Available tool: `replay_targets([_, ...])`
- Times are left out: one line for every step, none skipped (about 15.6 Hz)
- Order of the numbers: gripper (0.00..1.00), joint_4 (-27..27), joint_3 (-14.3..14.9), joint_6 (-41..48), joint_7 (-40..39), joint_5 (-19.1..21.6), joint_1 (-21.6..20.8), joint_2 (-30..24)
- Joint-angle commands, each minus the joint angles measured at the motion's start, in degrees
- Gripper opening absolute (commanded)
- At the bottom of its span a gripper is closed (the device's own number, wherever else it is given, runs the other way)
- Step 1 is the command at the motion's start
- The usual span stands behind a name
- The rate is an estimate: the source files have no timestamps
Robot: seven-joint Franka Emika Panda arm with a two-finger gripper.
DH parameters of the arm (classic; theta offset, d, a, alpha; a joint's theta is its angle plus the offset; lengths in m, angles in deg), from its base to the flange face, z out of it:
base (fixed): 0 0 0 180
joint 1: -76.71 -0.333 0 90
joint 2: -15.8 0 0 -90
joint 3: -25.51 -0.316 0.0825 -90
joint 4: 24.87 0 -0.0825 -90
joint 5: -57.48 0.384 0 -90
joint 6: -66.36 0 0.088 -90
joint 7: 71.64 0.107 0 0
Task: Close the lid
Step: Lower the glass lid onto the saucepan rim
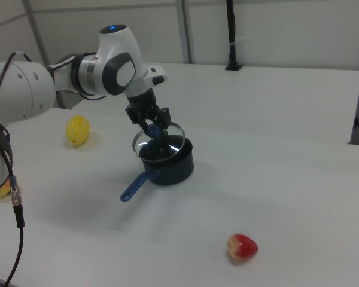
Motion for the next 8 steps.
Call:
replay_targets([0.0,1.11,0.3,-2.06,1.39,-1.7,-0.29,1.57])
replay_targets([0.0,1.11,0.3,-2.06,1.39,-1.87,-0.03,2.01])
replay_targets([0.0,1.28,0.39,-2.06,1.39,-1.96,-0.03,2.19])
replay_targets([0.0,1.2,0.39,-2.06,1.39,-1.96,-0.03,2.19])
replay_targets([0.0,1.2,0.48,-2.06,1.39,-1.96,-0.03,2.19])
replay_targets([0.0,1.2,0.48,-2.06,1.39,-2.05,-0.03,2.27])
replay_targets([0.0,1.11,0.48,-2.06,1.39,-2.05,-0.03,2.28])
replay_targets([0.0,1.11,0.48,-1.98,1.39,-2.05,-0.11,2.28])
